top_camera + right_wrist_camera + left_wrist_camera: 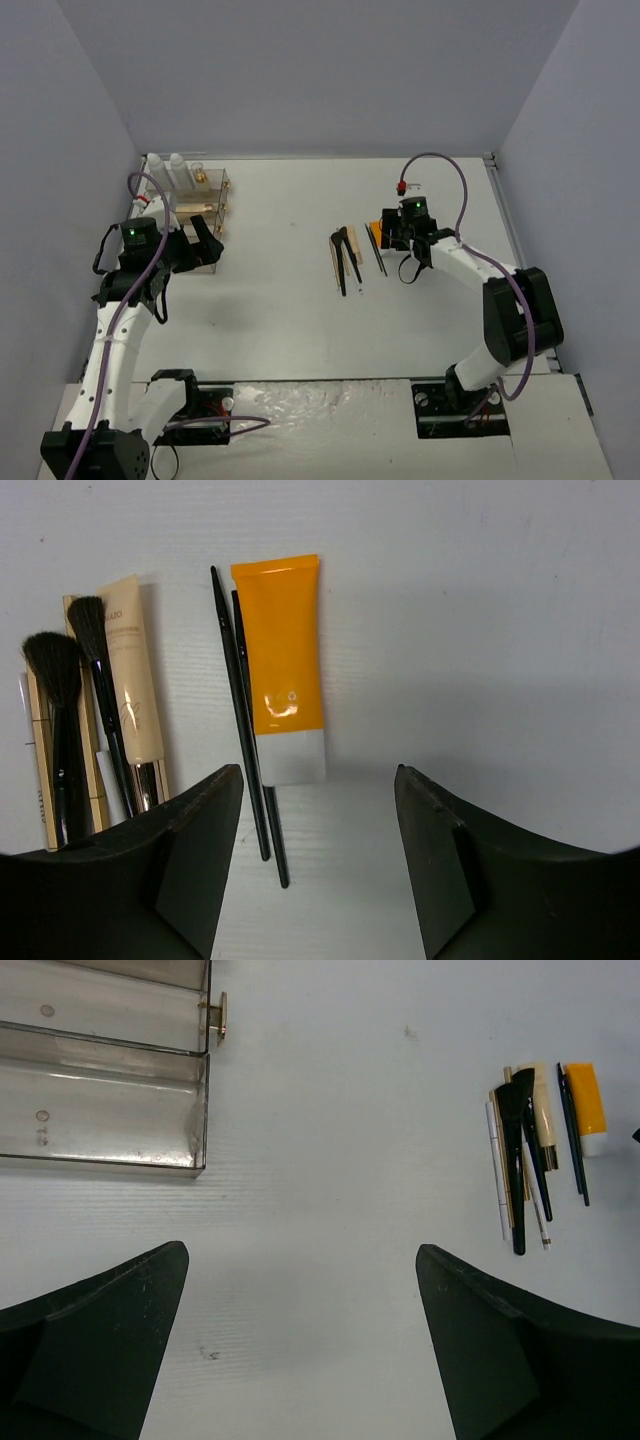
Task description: Organize the makeup
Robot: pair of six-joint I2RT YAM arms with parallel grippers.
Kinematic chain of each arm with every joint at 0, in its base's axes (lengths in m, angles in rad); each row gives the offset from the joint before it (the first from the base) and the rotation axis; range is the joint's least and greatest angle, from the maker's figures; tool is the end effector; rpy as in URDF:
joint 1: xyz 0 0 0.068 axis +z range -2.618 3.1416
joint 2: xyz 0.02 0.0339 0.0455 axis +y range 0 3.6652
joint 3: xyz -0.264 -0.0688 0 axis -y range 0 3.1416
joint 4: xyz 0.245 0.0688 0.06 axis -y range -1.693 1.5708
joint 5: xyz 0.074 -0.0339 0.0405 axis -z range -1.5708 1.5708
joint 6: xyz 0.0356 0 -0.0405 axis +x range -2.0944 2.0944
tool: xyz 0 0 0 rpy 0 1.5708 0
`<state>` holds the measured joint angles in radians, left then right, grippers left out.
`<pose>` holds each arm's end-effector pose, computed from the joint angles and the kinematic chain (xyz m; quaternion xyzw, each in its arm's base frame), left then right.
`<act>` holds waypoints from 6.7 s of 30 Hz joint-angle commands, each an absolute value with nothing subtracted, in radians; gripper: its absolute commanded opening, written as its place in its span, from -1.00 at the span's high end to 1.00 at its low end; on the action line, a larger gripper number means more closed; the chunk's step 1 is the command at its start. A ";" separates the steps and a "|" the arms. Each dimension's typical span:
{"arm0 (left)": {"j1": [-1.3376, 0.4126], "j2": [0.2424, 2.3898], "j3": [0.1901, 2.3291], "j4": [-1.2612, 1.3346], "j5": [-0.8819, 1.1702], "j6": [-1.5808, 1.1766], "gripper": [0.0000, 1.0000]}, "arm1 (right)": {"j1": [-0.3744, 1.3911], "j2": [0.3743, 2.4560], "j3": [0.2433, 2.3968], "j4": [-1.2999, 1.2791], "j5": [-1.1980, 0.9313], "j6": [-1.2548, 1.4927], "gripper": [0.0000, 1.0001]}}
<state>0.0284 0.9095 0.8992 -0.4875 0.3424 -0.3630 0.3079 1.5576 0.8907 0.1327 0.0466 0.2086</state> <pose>0.1982 -0.0063 0.3280 -0.0793 0.8477 -0.2283 0.4722 0.3249 0.1016 0.2173 -0.0316 0.8679 0.1069 0.4840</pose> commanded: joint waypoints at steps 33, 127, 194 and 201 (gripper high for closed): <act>0.034 0.907 0.919 -0.416 0.421 -0.331 -0.94 | 0.208 1.847 1.048 0.161 -0.121 0.040 -0.22; 0.079 1.280 1.090 0.068 0.208 -0.948 1.00 | 0.774 1.072 0.823 0.157 0.132 0.190 -1.00; 0.125 1.206 1.294 -0.529 0.096 -0.342 -0.90 | 0.641 1.385 0.841 0.126 0.178 0.219 0.04; -0.144 1.050 1.107 -0.592 0.078 -0.197 -0.93 | 0.605 1.514 0.897 0.164 0.183 0.209 0.33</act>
